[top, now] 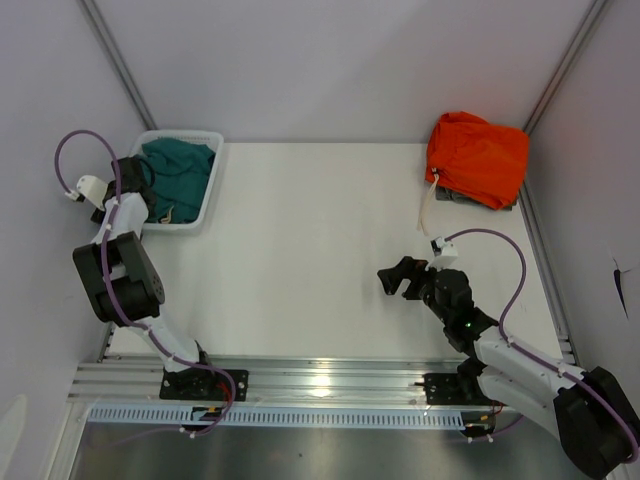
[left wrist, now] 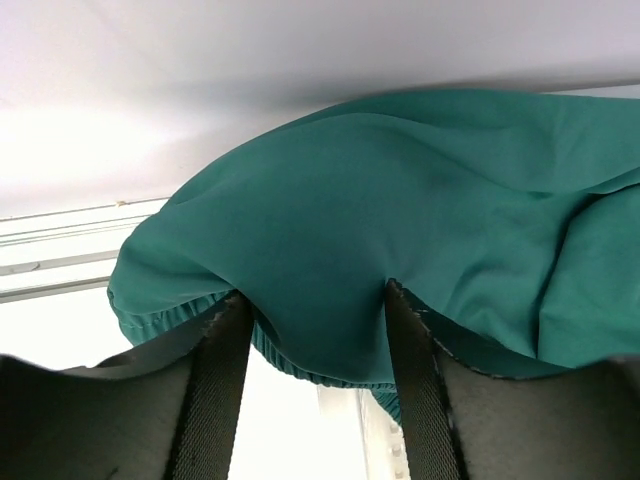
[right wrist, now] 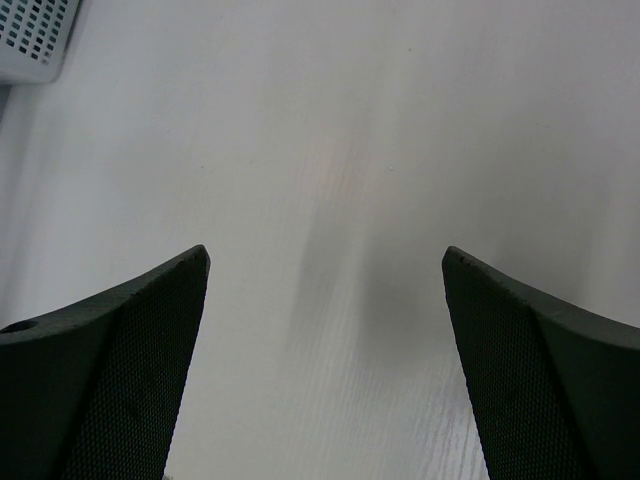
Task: Fold and stack the shorts
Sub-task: Grab the shorts from the pile
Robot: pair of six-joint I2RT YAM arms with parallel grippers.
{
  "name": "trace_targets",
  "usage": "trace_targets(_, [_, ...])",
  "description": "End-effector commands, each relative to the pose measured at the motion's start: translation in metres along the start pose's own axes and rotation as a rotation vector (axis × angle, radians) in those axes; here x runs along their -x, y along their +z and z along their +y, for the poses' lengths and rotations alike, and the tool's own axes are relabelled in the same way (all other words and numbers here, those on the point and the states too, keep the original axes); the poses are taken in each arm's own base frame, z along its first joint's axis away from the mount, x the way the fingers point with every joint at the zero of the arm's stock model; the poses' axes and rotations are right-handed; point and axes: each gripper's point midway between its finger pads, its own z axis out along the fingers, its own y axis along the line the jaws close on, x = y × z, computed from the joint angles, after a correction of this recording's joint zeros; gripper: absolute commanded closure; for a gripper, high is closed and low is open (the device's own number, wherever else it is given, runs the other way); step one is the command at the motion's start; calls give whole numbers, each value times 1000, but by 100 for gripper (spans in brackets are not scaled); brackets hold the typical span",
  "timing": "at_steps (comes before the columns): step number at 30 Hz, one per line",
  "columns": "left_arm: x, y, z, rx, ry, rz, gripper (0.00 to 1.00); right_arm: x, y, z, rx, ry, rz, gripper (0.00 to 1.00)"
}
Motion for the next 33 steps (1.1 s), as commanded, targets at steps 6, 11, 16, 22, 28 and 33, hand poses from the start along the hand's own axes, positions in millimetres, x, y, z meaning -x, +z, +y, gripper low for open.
trace_targets(6, [32, -22, -10, -46, -72, -66, 100, 17, 5, 14, 40, -16, -46, 1])
trace_targets(11, [41, -33, -14, -70, -74, -84, 100, 17, 5, 14, 41, -15, -47, 1])
trace_targets(16, [62, -82, -41, -173, -43, -177, 100, 18, 6, 14, 43, -17, -47, 1])
trace_targets(22, [93, -208, -96, -517, -9, -313, 100, 20, 8, 17, 50, -26, -51, 1])
trace_targets(28, [139, -354, -95, -936, -71, -366, 100, 26, 6, 20, 57, -44, -63, 1])
trace_targets(33, [161, -443, -58, -1311, -123, -332, 100, 31, 1, 21, 61, -46, -84, 1])
